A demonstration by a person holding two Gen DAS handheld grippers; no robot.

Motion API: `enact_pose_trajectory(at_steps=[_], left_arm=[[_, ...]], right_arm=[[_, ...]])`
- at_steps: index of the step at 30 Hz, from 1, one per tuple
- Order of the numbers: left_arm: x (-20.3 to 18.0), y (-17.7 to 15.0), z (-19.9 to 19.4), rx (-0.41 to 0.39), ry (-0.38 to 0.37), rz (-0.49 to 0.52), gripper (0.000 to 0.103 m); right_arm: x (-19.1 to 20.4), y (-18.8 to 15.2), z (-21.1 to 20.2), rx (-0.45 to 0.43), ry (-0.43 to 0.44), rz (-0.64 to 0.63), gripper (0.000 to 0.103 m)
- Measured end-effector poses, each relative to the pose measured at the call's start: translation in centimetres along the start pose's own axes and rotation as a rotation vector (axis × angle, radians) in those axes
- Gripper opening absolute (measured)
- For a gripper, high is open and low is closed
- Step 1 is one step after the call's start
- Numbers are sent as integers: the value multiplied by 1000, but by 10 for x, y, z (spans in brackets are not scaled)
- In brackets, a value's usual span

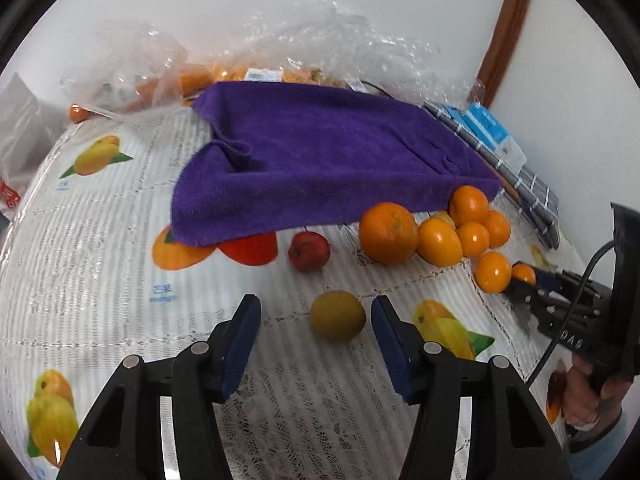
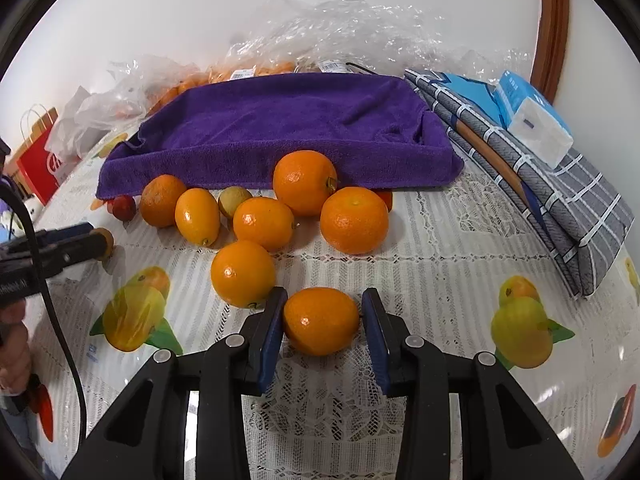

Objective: Organize fruits
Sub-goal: 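Close the right tool on the orange while the left tool grasps the yellow fruit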

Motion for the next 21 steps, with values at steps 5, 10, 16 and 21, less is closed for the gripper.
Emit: enact_pose_trajectory(at_steps=[5,10,16,21], left_arm=[[-4,-1,-1,-15,23,26,40],[-9,-3,-1,-11,-15,49,27],[-10,0,-8,-55,-25,37,27],[-4,6,-15,-94,-19,3,27]], right_arm=[[-2,0,0,-1,9,6,39],[-3,-1,-2,-11,28,11,38],[-5,0,-10,-53,61,35,38],[-11,1,-12,-67,62,70,38]])
Point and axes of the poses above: each gripper's, at about its wrist camera, not at the fingertips, and z roughly the way its jaws point, x to its left, y to its top, the point moved 7 cm from there along z, roughly the way its jaws point, and after that the axes turned 12 degrees about y, right-handed, at the moved point
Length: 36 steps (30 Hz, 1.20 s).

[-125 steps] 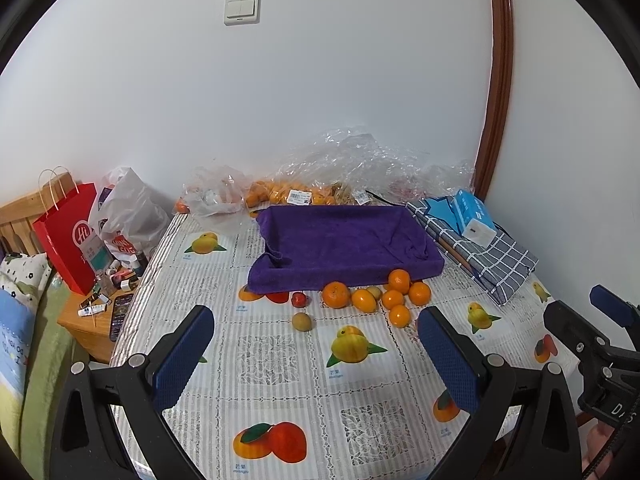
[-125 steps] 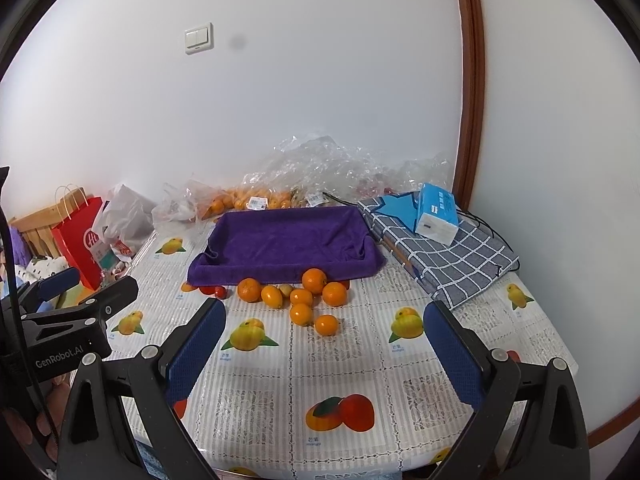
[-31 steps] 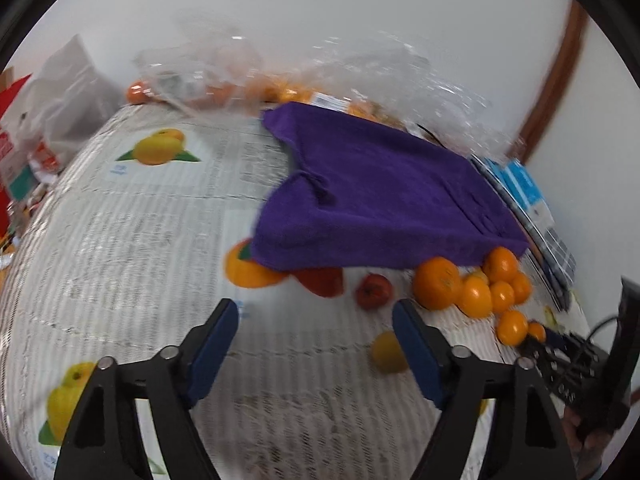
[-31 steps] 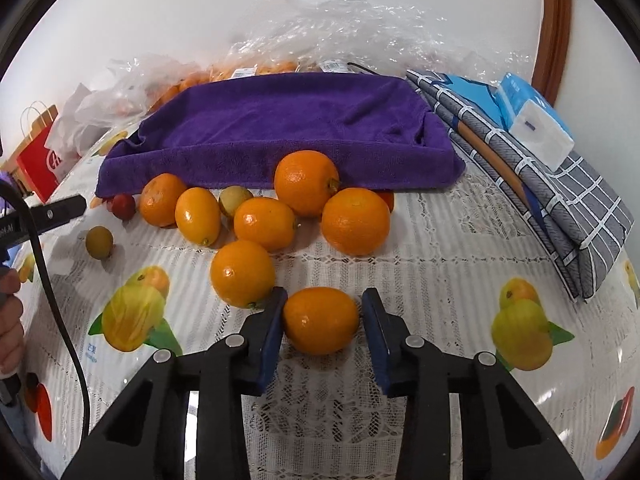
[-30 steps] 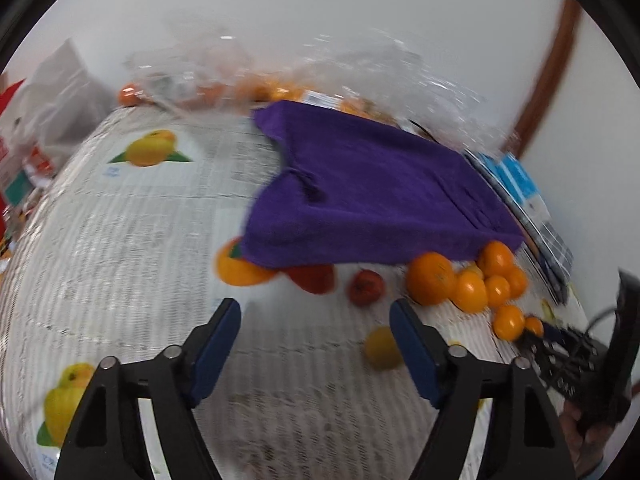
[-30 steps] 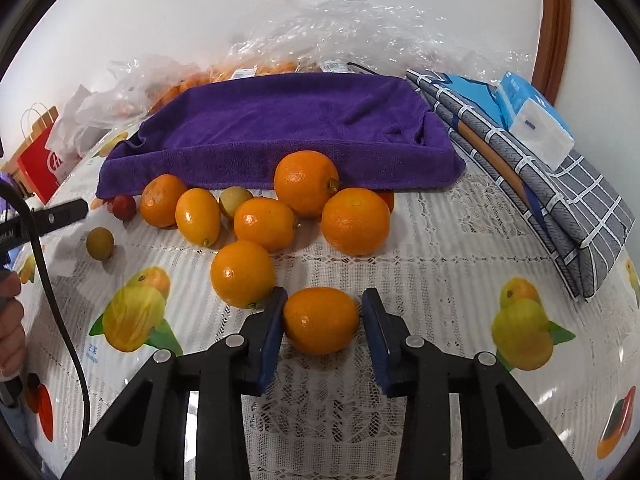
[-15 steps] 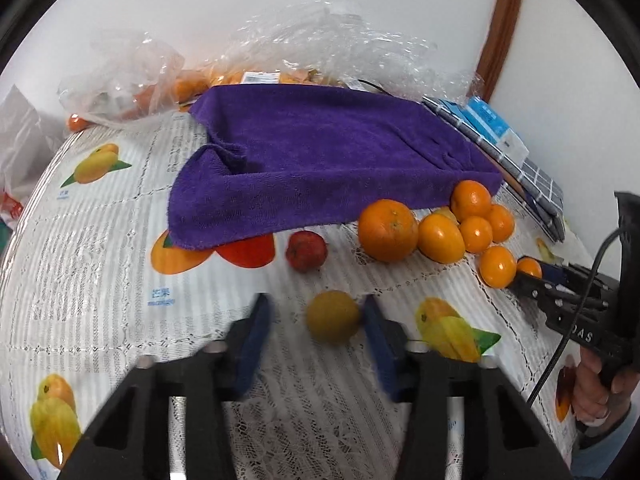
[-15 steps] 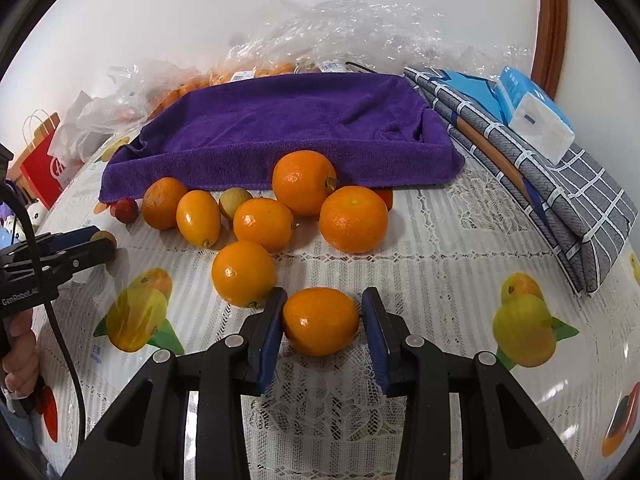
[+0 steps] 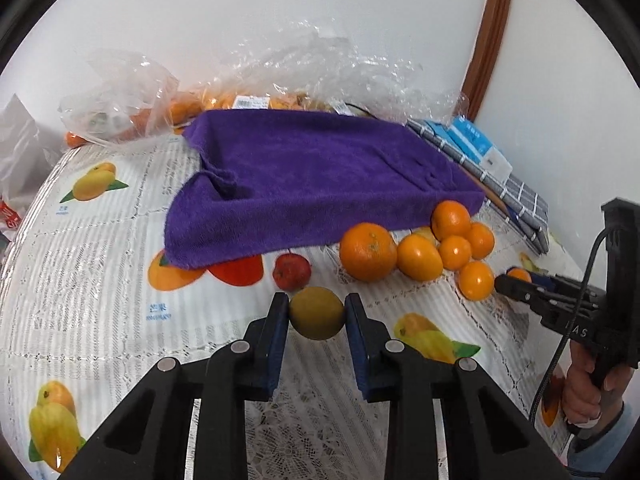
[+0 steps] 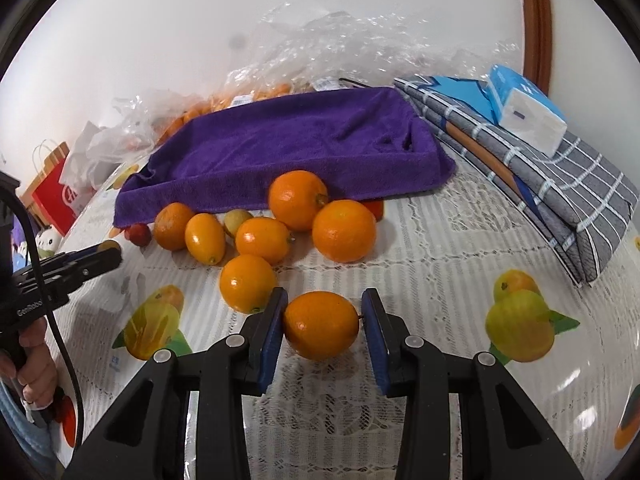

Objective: Organize fruits
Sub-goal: 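Close the right tool on the orange while the left tool grasps the yellow fruit, then carry the orange with the right tool onto the purple towel while the left tool carries the yellow fruit there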

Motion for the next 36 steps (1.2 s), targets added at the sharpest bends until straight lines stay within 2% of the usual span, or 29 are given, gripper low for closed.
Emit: enact_pose_trajectory(at_steps=[8,17,20,24,27,32,36], left_arm=[[19,8,-7,-38,14,-101,27],[31,22,-18,-70,70,-140,27],[31,41,-38,-101,18,-163,27],[28,77,-55,-134,55,-132,27],[26,106,-59,-158,52,-135,27],[23,143,-43,-187,71,-162,27],[22,160,-11,-185,98,-190,27]], right_arm=[[-4,7,-13,-29,-40,14,38],[8,49,-32,-70,-31,15,38],[12,68,-33,-80,-40,-4,38],[18,99,-34,-119,-37,-38,38],[24,123,-30,-149,-18,-50,38],[28,161,-17,-198,5,-63,38],[25,181,5,-201,13,-60,38]])
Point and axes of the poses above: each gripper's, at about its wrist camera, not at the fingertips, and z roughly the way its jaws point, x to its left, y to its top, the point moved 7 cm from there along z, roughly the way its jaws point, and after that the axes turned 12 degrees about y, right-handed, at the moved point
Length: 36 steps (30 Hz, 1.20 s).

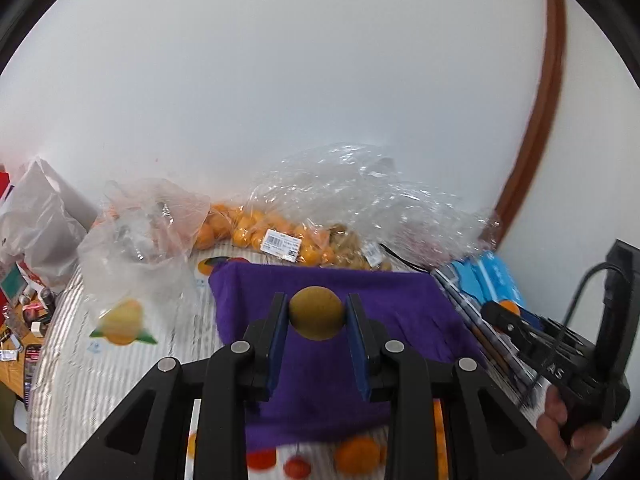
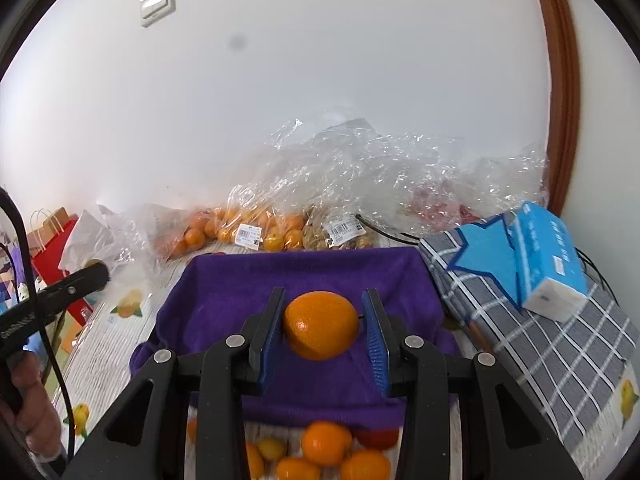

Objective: Organize fruits
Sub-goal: 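Carry the orange with the right tool onto the purple towel while the left tool carries the yellow fruit there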

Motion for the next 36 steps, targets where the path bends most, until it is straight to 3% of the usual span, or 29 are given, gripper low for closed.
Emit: enact_pose_trajectory(at_steps=[5,11,14,27,36], left_arm=[[3,-22,45,57,27,-26,27],[7,-41,68,76,62,5,27],[8,-43,71,86,31,-18,27],[10,-60,94,155,54,-9,27],[2,-68,101,190,61,32,27]], right_arm=[[-15,-3,32,21,-28,20,38],[-36,-23,57,47,-34,79,38],[-43,-29,62,62,-48,82,38],[-66,-50,82,161,-54,148,38],[-60,-54,87,190,-43,138,38]])
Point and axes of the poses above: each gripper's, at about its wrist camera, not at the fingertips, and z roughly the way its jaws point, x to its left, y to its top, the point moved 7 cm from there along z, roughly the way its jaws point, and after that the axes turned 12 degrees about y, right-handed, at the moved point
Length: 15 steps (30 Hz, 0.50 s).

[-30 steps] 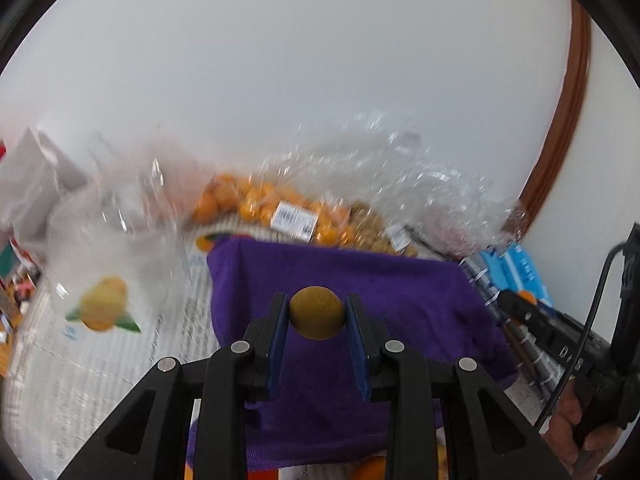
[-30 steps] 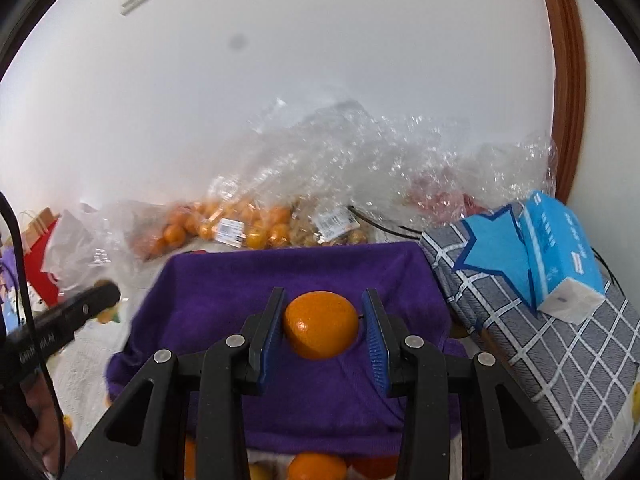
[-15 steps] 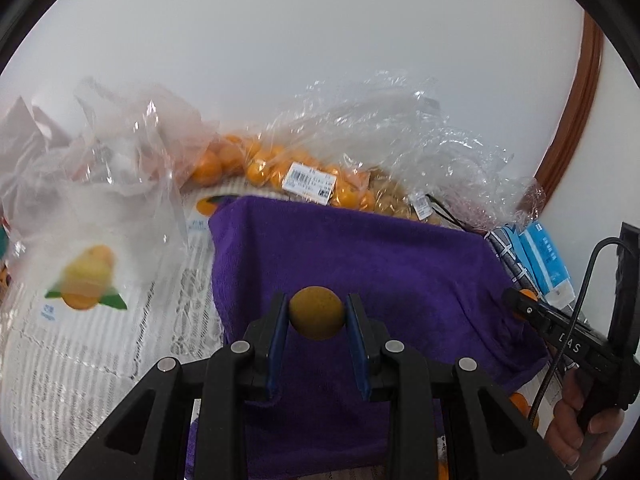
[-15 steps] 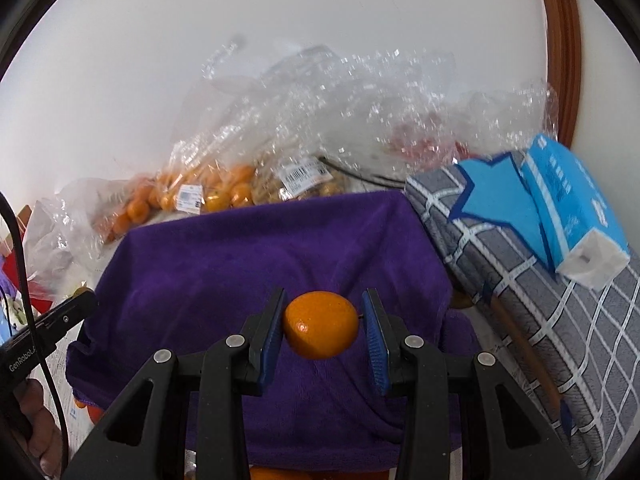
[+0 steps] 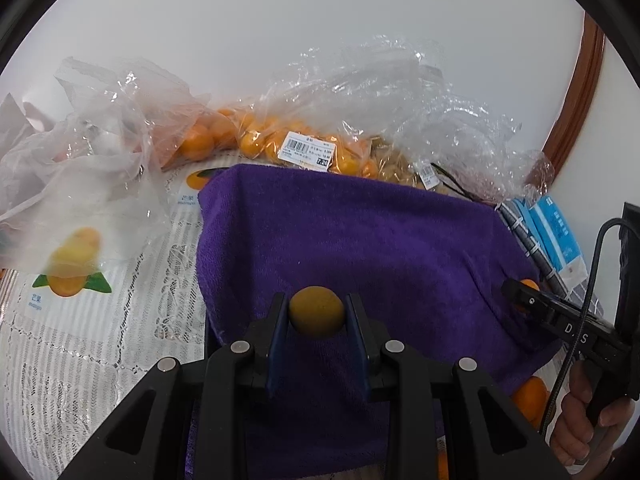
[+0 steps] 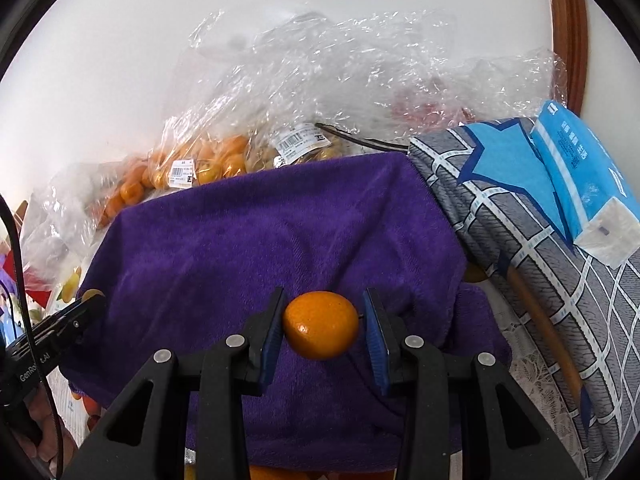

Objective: Organize fruits
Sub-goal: 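Carry the orange with the right tool onto the purple towel while the left tool carries the yellow fruit there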

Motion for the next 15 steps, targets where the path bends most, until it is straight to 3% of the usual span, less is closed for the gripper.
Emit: enact_pose_trajectory(at_steps=[15], left_arm=[[-4,-4,5,16,25,31,27]], right_arm=[[1,-7,12,50,-20,-24,38]])
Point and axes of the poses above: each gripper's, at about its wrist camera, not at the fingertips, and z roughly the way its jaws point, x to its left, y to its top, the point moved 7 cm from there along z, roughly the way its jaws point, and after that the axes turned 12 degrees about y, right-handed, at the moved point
